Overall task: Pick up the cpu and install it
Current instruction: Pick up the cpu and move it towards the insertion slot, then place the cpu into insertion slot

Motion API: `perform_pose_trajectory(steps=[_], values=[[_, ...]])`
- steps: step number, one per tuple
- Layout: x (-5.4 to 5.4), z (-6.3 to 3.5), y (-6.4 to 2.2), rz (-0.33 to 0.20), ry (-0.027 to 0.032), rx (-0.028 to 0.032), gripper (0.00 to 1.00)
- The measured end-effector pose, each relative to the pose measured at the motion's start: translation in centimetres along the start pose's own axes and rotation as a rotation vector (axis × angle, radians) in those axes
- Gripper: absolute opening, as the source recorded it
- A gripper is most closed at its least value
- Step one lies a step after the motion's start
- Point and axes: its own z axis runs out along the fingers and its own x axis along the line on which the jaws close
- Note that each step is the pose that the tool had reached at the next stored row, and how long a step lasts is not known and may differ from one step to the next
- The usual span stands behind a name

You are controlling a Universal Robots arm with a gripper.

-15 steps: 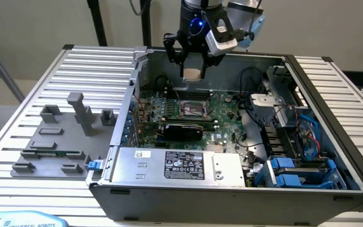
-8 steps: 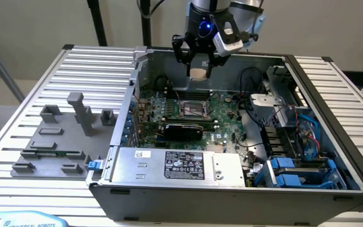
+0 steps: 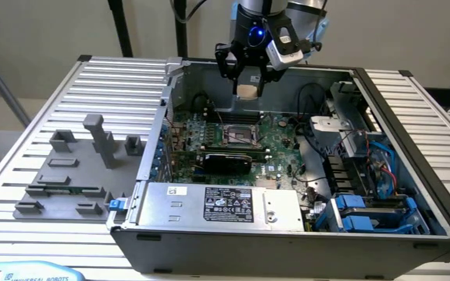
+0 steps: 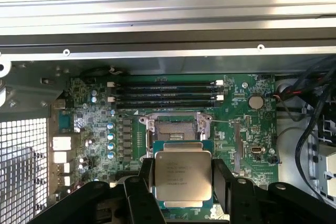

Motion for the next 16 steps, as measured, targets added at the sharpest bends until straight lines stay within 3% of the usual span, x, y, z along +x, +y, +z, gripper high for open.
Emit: perform_pose_trajectory(steps=[13,16], values=[[0.00,0.00,0.00,0.000,0.0000,0.0000,0.55],[0.00,0.04,-0.01,0.039,-0.0036,0.0001,0.55]])
